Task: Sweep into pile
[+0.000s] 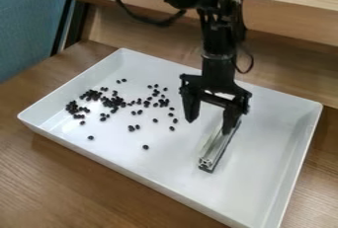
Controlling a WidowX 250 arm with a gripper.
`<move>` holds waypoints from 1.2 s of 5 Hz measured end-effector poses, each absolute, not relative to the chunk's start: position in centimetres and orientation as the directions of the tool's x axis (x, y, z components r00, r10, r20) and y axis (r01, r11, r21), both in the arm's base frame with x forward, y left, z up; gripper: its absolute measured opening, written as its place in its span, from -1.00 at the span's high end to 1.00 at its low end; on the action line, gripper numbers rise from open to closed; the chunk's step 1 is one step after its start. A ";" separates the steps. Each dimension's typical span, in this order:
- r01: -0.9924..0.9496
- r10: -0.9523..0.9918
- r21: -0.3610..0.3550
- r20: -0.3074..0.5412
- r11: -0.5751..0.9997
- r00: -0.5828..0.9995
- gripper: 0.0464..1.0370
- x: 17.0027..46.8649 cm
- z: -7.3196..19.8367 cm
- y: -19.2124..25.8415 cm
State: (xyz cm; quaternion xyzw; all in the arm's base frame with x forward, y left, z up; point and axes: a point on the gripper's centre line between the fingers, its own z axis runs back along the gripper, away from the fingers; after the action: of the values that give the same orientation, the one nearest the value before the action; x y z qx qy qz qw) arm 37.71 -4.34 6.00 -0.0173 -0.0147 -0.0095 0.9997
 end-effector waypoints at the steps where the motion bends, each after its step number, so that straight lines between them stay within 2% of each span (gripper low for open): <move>1: 0.024 -0.023 -0.034 0.028 0.999 0.999 -0.93 38.1 5.3 -4.8; 2: 0.018 -0.018 -0.030 0.016 0.999 1.000 -0.83 38.3 4.4 -4.8; 4: 0.044 -0.042 -0.037 0.056 0.998 0.998 0.27 38.5 3.8 -5.5; 6: 0.063 -0.059 -0.056 0.060 0.996 0.996 0.31 38.1 3.6 -5.8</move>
State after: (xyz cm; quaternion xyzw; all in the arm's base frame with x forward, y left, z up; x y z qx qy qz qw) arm 38.11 -5.77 3.59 -0.0290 -0.0291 -0.0305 0.9987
